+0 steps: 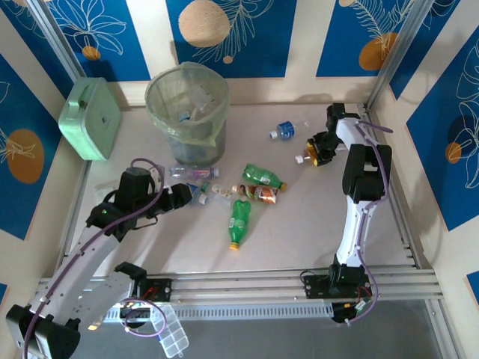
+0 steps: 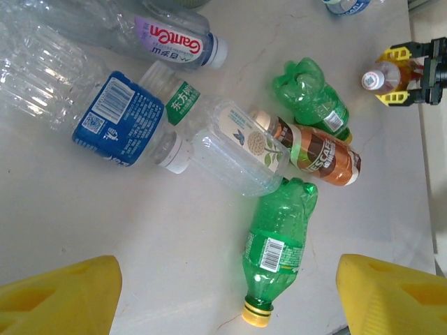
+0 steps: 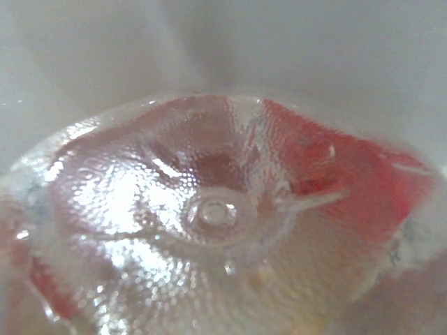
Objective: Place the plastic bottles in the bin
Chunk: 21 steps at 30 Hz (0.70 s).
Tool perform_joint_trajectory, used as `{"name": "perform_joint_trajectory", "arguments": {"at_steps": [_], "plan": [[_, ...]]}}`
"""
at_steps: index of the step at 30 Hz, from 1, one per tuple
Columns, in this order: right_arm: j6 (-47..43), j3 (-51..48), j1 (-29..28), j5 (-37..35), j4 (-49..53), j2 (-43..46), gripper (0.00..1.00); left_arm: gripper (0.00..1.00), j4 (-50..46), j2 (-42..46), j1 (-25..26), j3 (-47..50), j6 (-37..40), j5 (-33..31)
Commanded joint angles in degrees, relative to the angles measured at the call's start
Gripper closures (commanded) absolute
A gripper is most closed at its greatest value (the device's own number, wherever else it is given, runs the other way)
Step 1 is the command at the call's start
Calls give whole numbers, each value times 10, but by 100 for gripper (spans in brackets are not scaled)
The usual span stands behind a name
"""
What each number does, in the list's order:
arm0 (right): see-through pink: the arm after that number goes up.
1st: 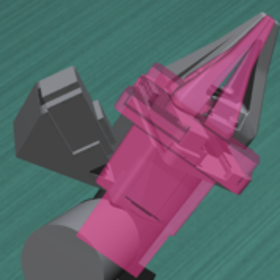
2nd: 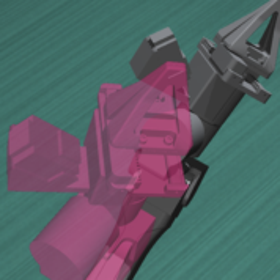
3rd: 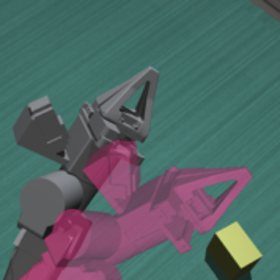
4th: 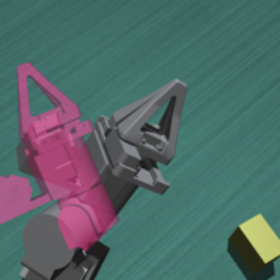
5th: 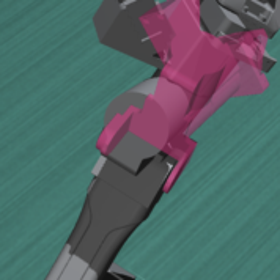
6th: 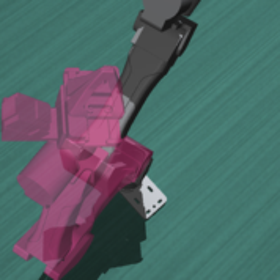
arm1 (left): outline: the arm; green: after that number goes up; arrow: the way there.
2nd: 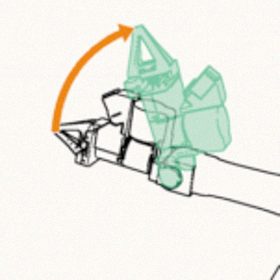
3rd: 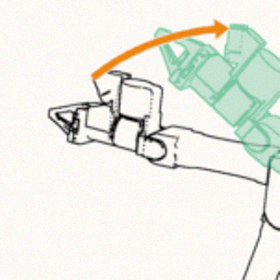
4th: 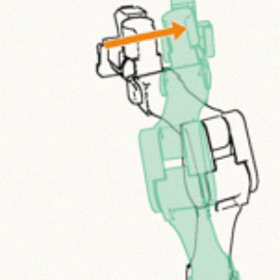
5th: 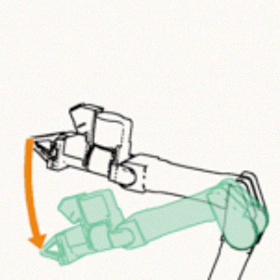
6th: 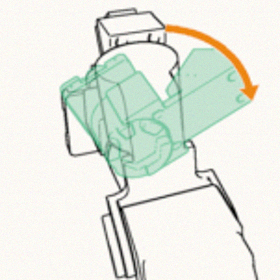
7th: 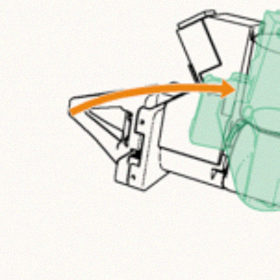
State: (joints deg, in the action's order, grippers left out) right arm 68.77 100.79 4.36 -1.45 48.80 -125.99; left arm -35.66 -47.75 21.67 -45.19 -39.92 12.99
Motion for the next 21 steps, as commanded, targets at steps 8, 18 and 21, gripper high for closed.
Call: {"name": "perform_joint_trajectory", "arguments": {"at_steps": [8, 18, 21], "plan": [[-33, -96, 7, 3, -42, 144, 55, 19, -4, 4, 1, -28, 26, 25], [-148, -200, -92, -7, -123, 374, 55, 18, 49, 26, 8, -48, 73, 166], [-164, -226, -133, 5, -140, 430, 56, 18, 68, 18, 27, -62, 73, 180]]}}
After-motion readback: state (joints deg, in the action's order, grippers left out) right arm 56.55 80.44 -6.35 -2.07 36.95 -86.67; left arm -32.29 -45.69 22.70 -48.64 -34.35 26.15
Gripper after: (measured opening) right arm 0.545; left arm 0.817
